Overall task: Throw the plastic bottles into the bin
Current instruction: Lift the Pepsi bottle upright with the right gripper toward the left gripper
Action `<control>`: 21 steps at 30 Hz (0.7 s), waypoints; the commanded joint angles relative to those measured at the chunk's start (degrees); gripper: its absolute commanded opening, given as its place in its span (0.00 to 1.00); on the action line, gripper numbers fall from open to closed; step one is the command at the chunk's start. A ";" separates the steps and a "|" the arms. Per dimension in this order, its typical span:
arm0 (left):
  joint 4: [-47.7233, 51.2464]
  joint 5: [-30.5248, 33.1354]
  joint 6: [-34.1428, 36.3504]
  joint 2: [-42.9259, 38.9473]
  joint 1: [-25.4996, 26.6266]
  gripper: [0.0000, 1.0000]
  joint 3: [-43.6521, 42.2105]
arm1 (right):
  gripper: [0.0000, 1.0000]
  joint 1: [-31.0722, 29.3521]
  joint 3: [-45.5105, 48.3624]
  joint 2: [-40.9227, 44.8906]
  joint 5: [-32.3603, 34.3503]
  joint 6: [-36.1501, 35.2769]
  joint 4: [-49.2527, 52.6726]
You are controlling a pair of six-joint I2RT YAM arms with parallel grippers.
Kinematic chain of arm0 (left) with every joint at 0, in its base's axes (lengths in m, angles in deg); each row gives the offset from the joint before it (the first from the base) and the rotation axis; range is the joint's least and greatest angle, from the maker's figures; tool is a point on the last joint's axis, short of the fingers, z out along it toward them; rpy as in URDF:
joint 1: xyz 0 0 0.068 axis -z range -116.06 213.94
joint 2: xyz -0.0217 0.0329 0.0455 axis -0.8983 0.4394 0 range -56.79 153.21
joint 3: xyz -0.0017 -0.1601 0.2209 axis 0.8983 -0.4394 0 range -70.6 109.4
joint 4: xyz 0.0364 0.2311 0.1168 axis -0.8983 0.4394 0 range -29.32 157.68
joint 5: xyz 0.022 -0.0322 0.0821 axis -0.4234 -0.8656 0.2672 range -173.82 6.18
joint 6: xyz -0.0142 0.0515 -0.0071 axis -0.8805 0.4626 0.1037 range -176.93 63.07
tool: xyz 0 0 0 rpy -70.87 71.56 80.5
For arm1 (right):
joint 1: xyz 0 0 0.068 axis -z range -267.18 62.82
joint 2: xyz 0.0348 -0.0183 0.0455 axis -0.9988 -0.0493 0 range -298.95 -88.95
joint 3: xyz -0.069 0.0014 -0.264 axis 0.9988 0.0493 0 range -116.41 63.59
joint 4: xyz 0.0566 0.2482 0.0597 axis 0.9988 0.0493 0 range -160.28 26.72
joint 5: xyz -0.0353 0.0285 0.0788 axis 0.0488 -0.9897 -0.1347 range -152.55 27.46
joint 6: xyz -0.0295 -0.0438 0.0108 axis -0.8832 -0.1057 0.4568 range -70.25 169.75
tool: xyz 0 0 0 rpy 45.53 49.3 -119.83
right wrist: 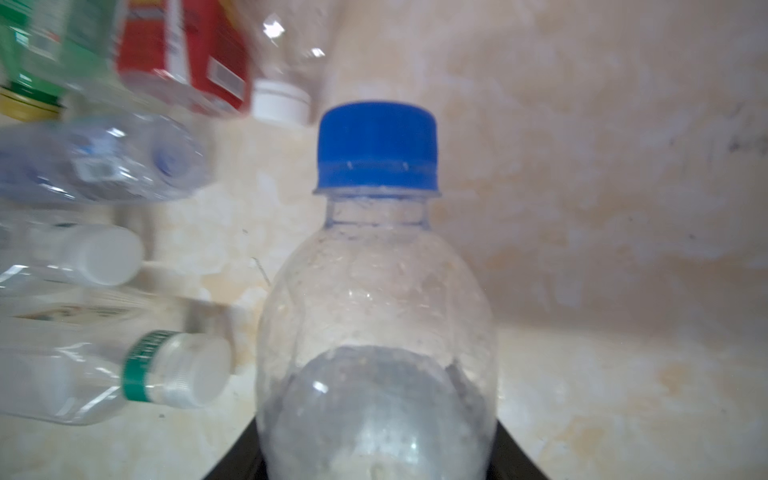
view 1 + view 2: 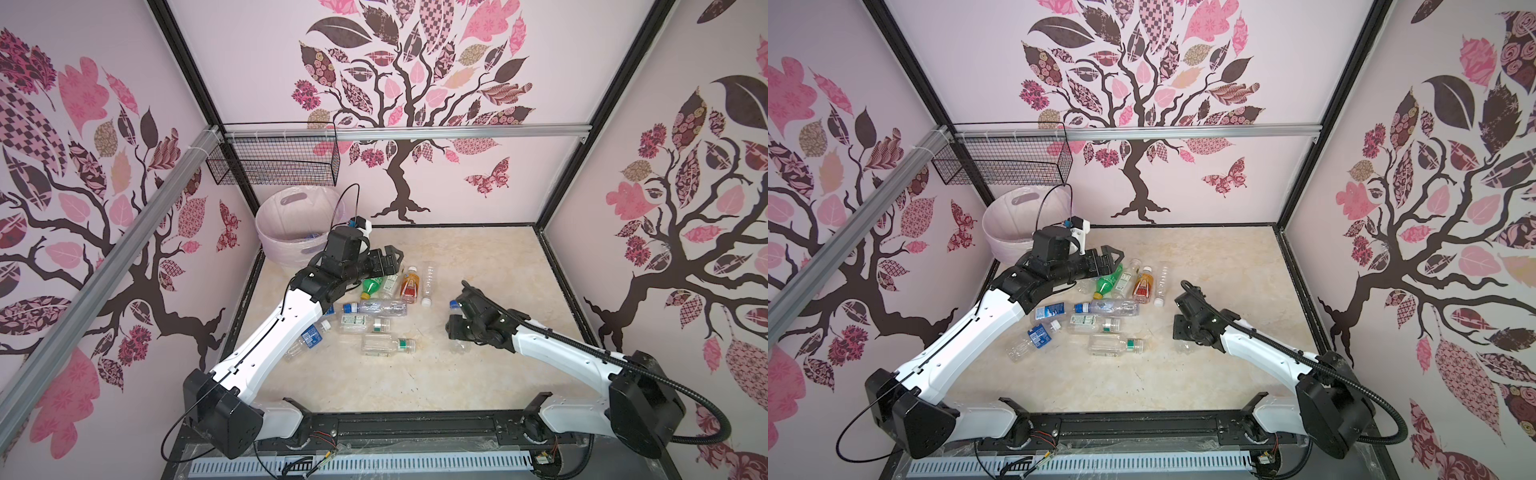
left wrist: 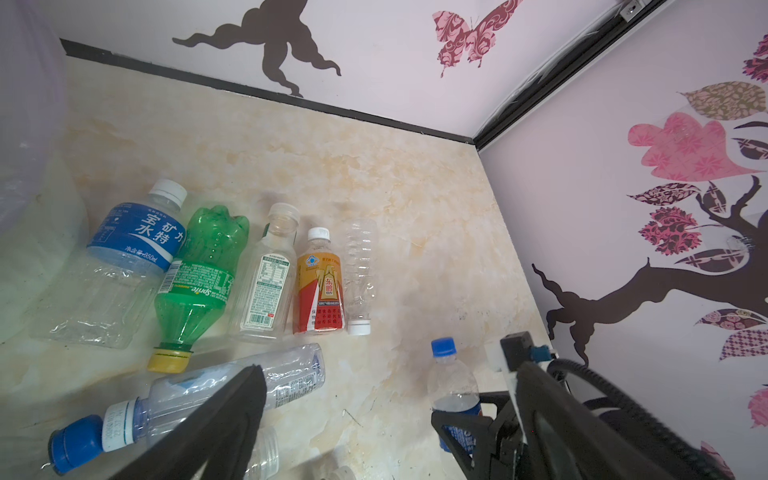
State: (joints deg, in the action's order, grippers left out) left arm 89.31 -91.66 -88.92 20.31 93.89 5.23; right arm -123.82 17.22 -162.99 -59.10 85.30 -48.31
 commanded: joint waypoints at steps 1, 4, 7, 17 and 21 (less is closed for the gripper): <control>1.13 2.46 1.20 -0.02 0.17 0.97 0.64 | 0.54 0.20 -7.68 -2.59 -2.03 -2.21 -0.59; 2.41 5.53 2.46 -0.34 0.12 0.97 1.72 | 0.54 0.19 -13.54 -4.62 -3.73 -3.69 -1.46; 3.97 6.63 3.15 0.02 0.09 0.97 3.80 | 0.54 0.21 -17.00 -5.80 -5.53 -5.45 -3.98; 2.76 -10.76 -3.45 4.00 -4.76 0.97 8.06 | 0.55 -0.61 -22.24 -5.22 -11.99 -13.21 -11.56; 0.89 -14.26 -4.77 4.95 -5.63 0.97 8.76 | 0.54 -1.06 -22.91 -5.00 -13.69 -15.07 -12.92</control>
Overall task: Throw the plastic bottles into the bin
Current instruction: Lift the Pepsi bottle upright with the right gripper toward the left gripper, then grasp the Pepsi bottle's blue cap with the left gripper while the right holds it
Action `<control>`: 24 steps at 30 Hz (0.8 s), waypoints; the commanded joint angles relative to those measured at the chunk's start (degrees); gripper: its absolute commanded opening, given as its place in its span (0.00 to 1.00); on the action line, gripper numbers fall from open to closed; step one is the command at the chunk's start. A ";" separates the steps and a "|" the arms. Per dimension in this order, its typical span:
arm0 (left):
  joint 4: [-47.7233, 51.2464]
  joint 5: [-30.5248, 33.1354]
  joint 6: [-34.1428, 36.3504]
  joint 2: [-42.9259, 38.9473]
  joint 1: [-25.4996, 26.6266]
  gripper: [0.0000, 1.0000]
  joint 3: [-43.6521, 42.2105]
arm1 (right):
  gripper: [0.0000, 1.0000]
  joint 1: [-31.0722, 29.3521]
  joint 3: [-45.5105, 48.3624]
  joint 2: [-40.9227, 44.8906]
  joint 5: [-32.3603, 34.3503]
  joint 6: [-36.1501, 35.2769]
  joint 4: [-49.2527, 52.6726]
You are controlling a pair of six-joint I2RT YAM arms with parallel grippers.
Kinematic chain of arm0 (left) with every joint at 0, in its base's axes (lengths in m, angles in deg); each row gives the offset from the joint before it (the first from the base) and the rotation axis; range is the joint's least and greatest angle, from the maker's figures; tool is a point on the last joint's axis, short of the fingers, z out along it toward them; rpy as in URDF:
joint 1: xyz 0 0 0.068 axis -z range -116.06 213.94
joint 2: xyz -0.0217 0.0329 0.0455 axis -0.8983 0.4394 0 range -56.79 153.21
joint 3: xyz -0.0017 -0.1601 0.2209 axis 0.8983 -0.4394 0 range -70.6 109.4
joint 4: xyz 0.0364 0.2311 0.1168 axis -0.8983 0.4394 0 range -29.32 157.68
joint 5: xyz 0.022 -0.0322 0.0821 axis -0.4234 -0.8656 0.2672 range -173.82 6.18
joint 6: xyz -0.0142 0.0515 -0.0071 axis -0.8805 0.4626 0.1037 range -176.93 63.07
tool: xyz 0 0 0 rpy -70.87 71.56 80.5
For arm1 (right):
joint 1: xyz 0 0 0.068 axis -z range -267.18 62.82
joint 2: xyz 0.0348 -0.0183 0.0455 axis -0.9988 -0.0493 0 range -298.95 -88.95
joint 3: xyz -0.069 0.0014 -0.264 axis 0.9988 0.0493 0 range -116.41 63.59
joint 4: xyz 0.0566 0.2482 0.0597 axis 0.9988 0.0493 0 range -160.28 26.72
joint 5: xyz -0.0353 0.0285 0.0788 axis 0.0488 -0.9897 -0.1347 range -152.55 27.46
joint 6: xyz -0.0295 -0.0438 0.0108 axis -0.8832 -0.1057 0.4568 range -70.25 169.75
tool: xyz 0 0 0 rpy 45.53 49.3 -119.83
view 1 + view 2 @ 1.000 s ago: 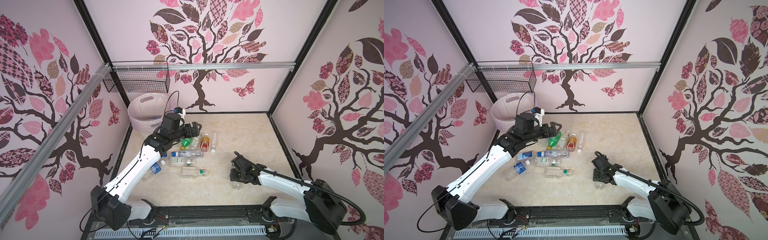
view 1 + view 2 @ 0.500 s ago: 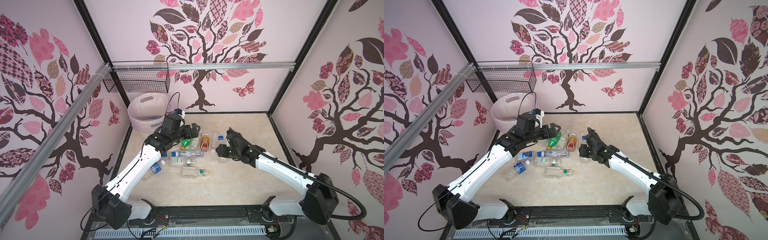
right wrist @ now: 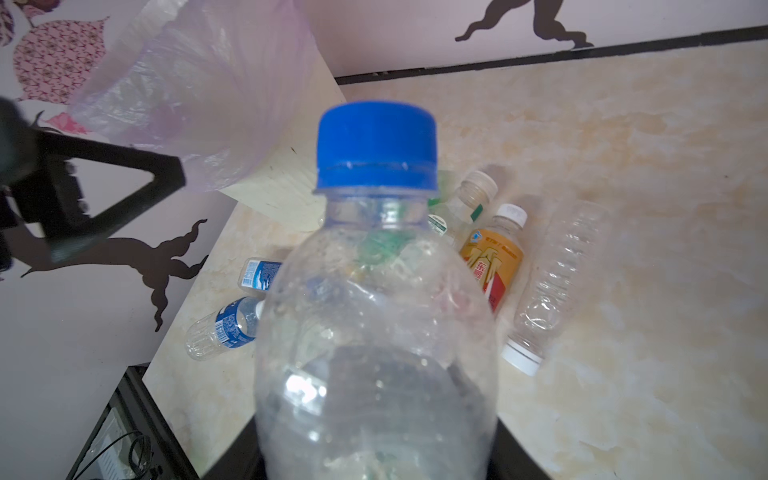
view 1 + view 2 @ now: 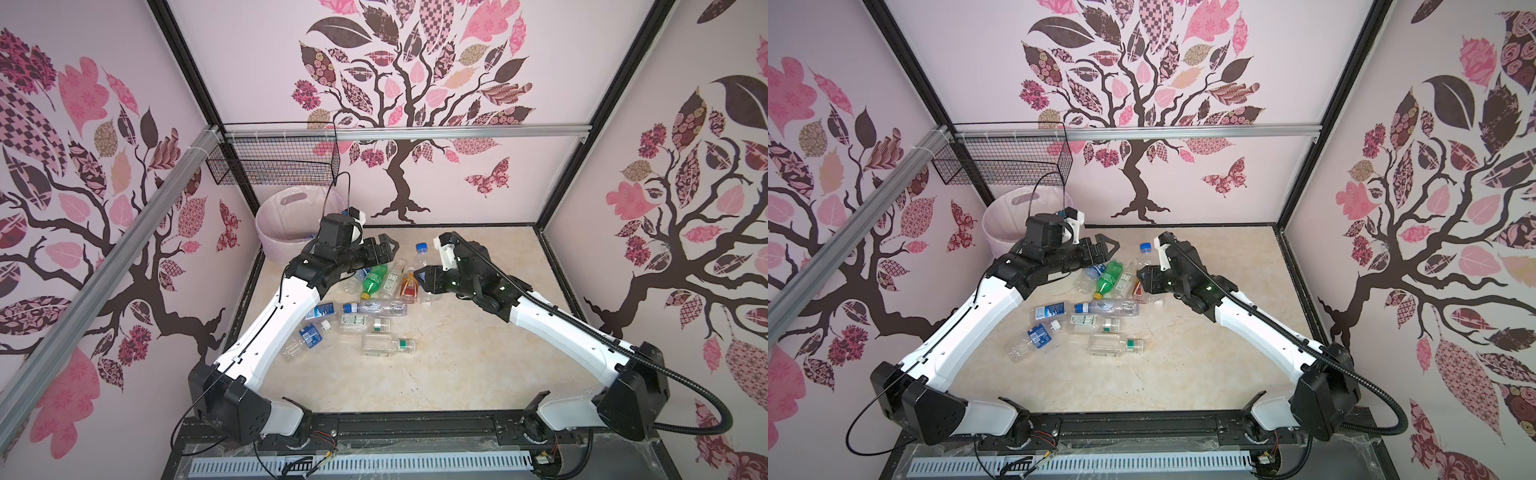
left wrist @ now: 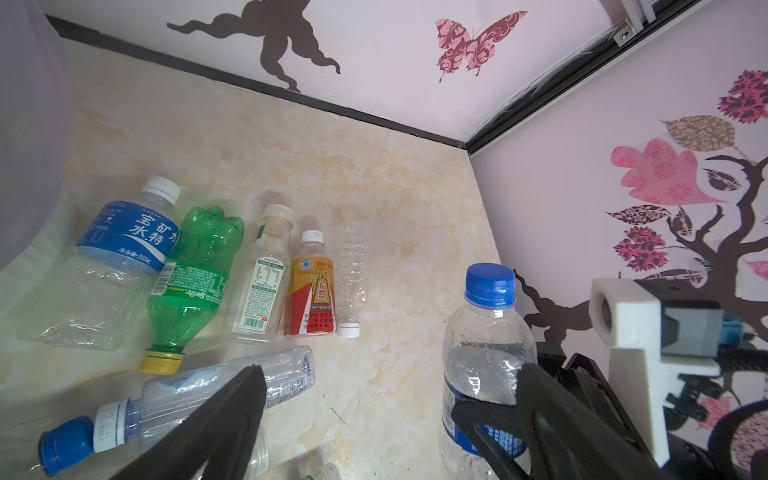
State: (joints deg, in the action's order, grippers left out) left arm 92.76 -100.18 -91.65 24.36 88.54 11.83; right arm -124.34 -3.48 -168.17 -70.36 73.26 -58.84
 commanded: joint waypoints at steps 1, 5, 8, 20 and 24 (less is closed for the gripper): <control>-2.84 -6.63 -2.10 1.20 -0.28 0.97 2.67 | 0.54 -0.71 -2.24 0.12 -2.79 -3.36 -2.79; -5.06 -9.53 -3.40 2.08 -0.38 0.94 3.28 | 0.54 -1.36 -2.96 -0.53 -3.50 -4.08 -3.51; -5.76 -10.83 -3.51 2.76 -0.39 0.90 3.80 | 0.54 -1.68 -3.58 -1.19 -3.87 -4.16 -3.88; -6.51 -12.42 -3.96 5.24 -0.35 0.77 3.85 | 0.54 -2.32 -7.03 -4.47 -6.74 -5.72 -3.62; -6.50 -12.63 -4.22 6.45 -0.39 0.72 4.68 | 0.54 -2.79 -7.21 -5.16 -7.74 -6.27 -3.80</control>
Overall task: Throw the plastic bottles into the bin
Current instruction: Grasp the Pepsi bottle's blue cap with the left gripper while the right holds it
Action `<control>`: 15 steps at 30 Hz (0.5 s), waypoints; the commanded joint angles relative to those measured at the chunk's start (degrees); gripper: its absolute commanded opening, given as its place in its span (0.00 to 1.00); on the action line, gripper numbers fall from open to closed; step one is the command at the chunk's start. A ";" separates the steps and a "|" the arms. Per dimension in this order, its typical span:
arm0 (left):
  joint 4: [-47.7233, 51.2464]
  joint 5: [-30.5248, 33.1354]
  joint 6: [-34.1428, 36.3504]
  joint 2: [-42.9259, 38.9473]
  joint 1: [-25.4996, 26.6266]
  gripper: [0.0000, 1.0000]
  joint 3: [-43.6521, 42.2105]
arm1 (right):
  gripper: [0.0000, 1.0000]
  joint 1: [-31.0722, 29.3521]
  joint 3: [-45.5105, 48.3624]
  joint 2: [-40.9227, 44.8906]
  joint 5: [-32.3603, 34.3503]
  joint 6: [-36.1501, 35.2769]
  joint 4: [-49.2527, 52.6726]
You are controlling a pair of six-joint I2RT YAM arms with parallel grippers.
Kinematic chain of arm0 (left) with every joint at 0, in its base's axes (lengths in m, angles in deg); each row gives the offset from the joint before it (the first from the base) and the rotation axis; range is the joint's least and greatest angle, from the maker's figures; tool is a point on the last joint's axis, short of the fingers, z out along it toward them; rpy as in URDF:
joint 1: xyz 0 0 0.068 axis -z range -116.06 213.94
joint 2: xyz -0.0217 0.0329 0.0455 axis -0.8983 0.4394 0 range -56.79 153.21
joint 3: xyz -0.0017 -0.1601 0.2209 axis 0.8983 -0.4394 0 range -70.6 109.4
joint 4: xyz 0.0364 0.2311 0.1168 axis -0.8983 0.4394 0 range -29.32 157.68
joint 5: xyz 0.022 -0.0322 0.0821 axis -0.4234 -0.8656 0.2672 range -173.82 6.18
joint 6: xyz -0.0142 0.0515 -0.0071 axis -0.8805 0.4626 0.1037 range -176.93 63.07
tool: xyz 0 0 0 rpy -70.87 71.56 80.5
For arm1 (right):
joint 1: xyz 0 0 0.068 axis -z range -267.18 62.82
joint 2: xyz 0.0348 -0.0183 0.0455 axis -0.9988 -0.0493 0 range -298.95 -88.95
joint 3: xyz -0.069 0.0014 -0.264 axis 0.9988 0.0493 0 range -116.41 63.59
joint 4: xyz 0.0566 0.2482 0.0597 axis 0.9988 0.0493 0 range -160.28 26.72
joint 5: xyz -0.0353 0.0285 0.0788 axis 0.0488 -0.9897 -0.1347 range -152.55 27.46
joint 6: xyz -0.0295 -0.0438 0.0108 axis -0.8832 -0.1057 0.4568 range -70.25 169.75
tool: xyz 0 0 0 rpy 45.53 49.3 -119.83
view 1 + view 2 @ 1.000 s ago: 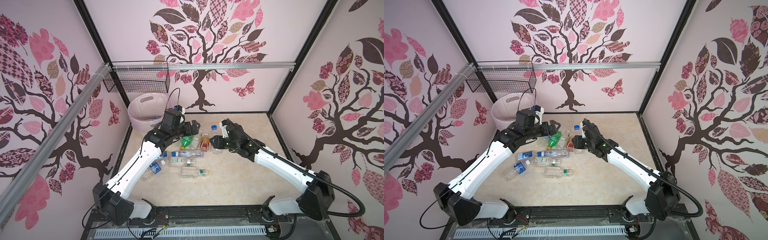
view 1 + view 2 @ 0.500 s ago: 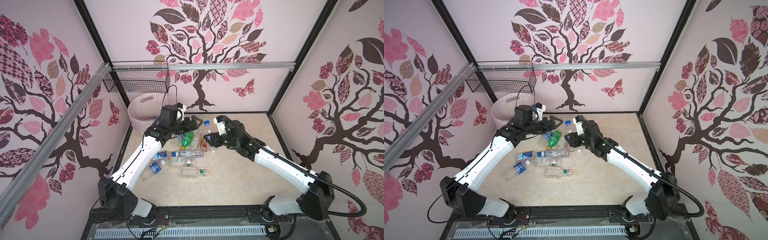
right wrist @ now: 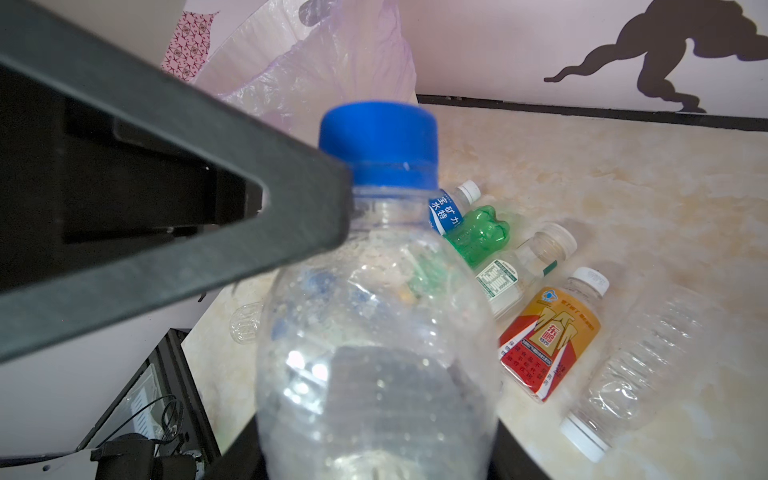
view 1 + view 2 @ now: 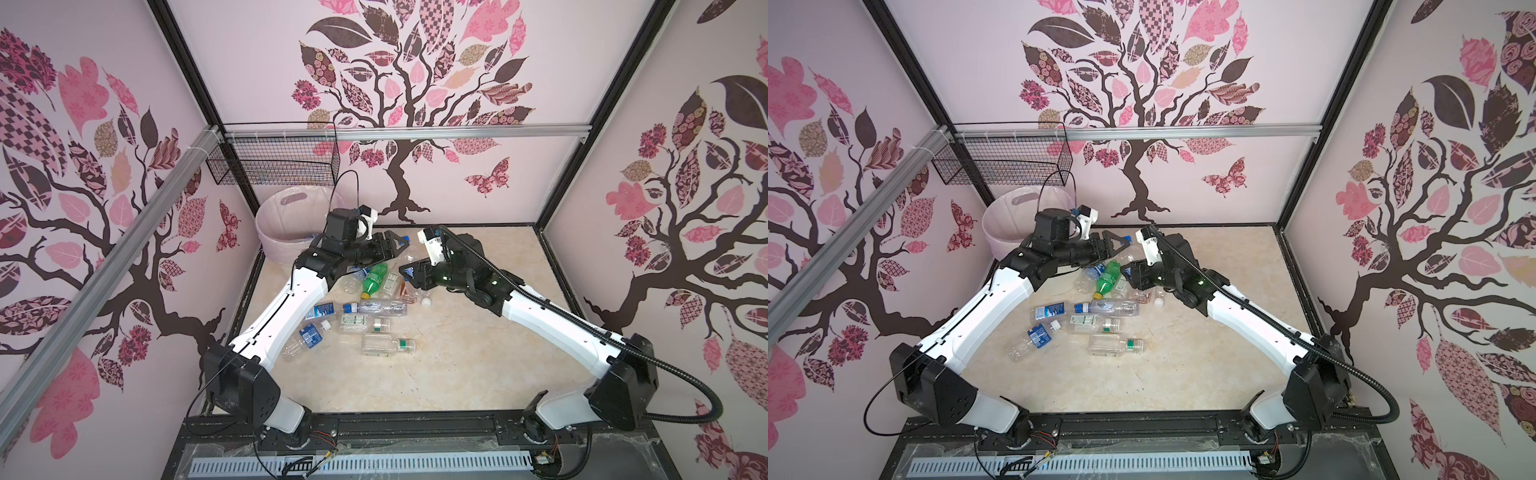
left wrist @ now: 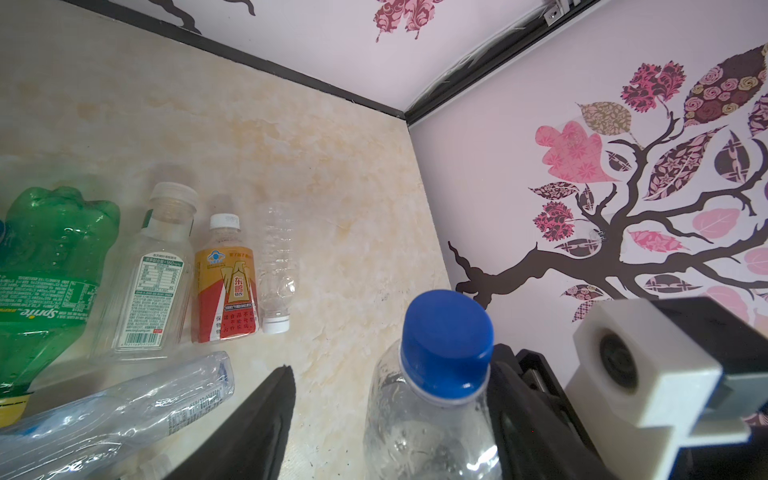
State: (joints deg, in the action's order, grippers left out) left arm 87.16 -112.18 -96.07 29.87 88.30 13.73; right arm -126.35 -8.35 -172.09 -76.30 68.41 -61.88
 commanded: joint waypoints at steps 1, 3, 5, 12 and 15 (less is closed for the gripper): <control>-0.90 -0.51 0.17 1.27 -0.11 0.69 2.86 | 0.54 -0.87 -2.43 -1.42 -1.99 -1.35 -0.82; -0.89 -0.25 0.00 1.64 -0.10 0.66 3.06 | 0.54 -0.97 -2.51 -1.69 -2.23 -1.68 -0.75; -1.15 -0.22 -0.15 2.11 -0.15 0.63 3.20 | 0.54 -1.24 -2.53 -1.99 -2.33 -2.17 -0.61; -1.17 0.72 -0.68 2.48 -0.13 0.45 3.24 | 0.55 -1.41 -2.36 -2.04 -1.45 -2.04 -0.76; -1.38 0.90 -1.03 2.14 -0.13 0.37 2.90 | 0.60 -1.34 -2.33 -1.97 -1.11 -1.70 -0.78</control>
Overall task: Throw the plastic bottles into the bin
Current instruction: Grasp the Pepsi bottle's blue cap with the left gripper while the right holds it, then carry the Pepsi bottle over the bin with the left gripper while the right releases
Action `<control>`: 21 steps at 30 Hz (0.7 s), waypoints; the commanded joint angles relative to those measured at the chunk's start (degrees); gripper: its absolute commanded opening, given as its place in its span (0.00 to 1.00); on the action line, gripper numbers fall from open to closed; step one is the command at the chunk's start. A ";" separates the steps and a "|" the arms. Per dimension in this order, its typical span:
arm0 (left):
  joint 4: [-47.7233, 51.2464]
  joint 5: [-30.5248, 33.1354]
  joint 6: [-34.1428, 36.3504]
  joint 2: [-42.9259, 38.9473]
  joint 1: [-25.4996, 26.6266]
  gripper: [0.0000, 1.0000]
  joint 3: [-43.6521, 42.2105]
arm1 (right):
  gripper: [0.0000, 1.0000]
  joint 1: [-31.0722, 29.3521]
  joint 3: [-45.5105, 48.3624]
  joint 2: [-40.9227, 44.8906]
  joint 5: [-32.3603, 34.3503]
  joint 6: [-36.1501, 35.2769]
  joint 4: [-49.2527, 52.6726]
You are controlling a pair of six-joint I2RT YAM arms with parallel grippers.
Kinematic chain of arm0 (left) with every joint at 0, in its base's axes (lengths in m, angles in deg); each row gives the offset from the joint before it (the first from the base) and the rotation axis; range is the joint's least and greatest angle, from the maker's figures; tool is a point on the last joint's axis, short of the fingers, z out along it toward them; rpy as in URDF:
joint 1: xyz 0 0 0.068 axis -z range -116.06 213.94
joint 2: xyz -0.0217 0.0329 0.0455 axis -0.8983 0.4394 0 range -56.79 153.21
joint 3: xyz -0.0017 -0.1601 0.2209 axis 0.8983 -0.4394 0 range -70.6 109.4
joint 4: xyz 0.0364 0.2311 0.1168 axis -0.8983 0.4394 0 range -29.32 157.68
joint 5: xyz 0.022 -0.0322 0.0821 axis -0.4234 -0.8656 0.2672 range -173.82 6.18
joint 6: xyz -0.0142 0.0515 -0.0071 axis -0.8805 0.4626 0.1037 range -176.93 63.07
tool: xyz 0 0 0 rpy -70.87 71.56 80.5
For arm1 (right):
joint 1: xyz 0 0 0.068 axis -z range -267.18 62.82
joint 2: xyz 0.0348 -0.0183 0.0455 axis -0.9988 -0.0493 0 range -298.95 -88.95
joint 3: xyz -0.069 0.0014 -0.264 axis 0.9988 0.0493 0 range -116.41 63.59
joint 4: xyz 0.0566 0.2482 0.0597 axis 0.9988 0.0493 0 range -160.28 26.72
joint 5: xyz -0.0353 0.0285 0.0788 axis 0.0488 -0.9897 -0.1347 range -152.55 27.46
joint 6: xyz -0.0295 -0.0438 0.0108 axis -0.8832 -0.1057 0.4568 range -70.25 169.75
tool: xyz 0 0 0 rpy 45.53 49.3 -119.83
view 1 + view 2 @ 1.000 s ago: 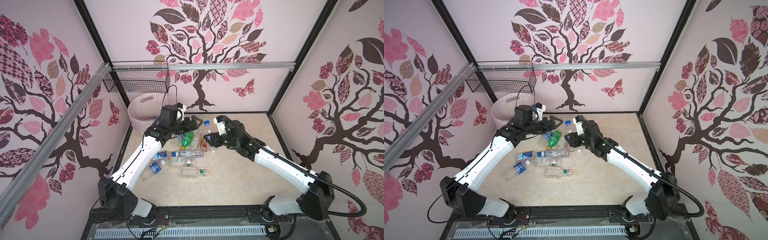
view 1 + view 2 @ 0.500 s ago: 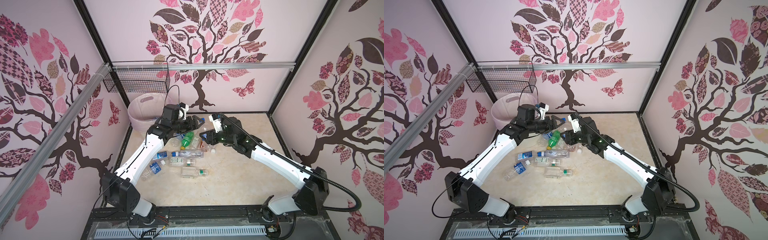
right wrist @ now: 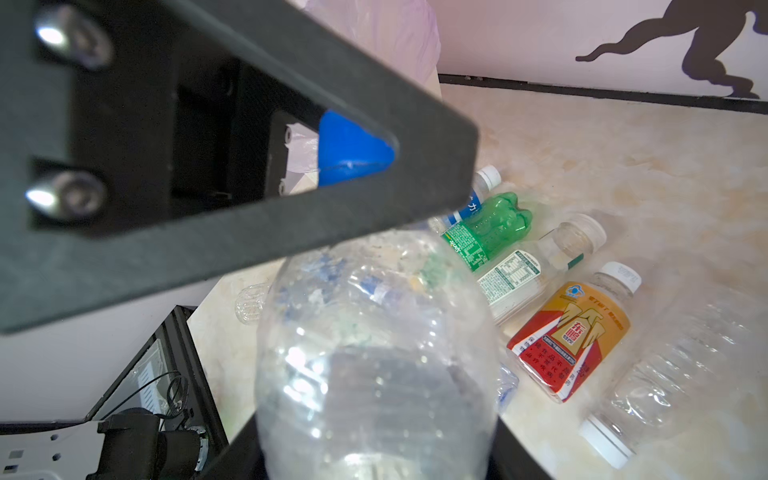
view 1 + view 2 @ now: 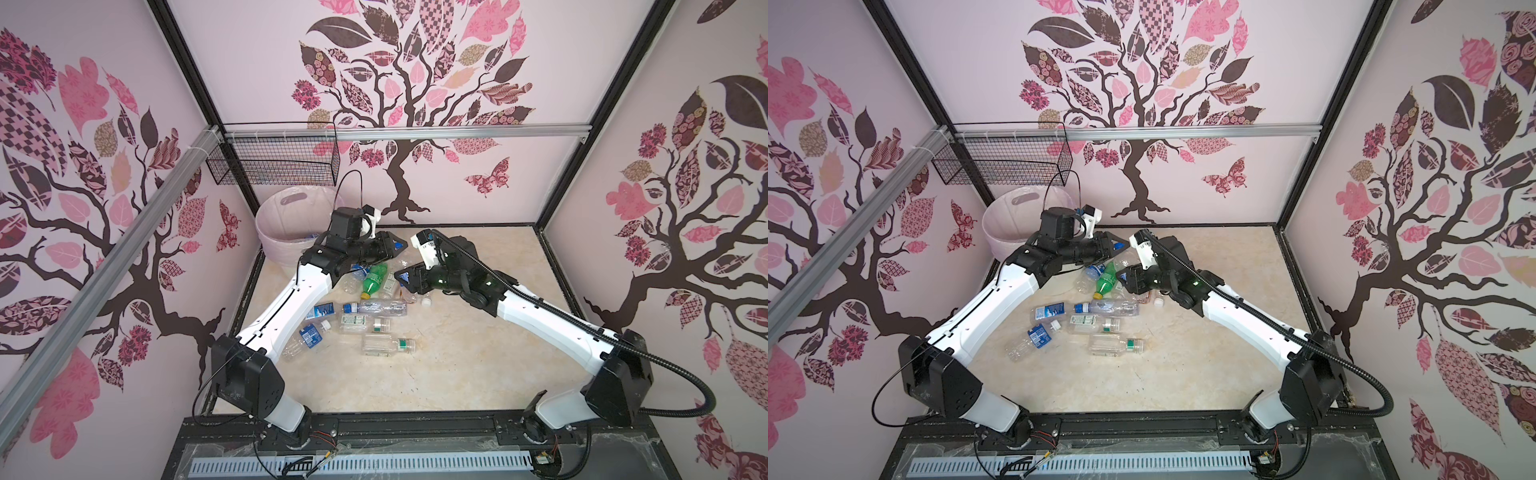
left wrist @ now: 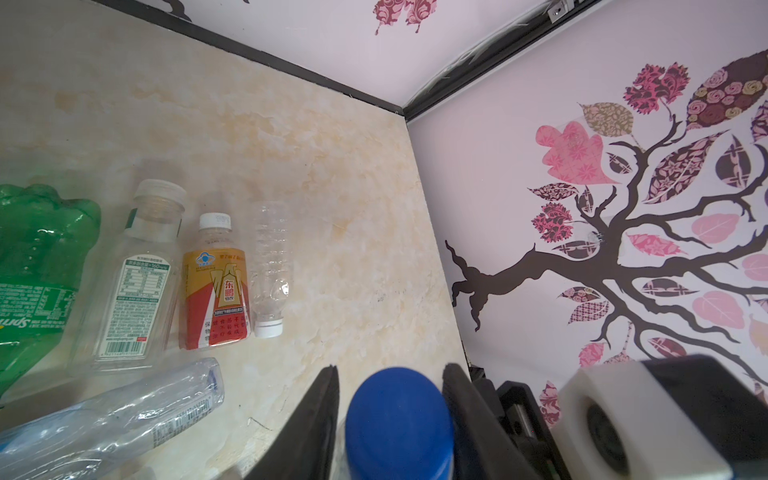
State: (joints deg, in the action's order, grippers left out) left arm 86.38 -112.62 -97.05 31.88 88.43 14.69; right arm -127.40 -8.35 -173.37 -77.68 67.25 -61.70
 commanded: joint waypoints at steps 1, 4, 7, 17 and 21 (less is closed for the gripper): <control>-0.48 1.46 -0.06 0.04 -0.24 0.33 1.94 | 0.63 -0.37 -2.35 -0.58 0.49 -0.33 -0.93; 0.33 2.85 0.41 -0.42 -0.25 0.29 2.37 | 0.71 -0.32 -2.36 0.05 1.39 0.09 -1.02; 1.48 5.36 1.18 -1.15 -0.71 0.25 3.19 | 0.84 -0.34 -2.36 0.96 2.33 -0.11 -0.76; 10.32 20.58 10.70 -1.44 -2.60 0.26 16.14 | 0.99 -0.31 -3.55 3.31 4.67 -2.74 1.50; 12.67 28.36 15.27 -0.85 -3.24 0.27 22.30 | 0.99 -0.57 -6.31 2.43 5.42 -4.30 2.48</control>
State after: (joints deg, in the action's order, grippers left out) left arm 96.39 -92.49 -87.46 31.79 85.67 31.98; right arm -127.56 -10.06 -173.16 -73.62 64.89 -60.24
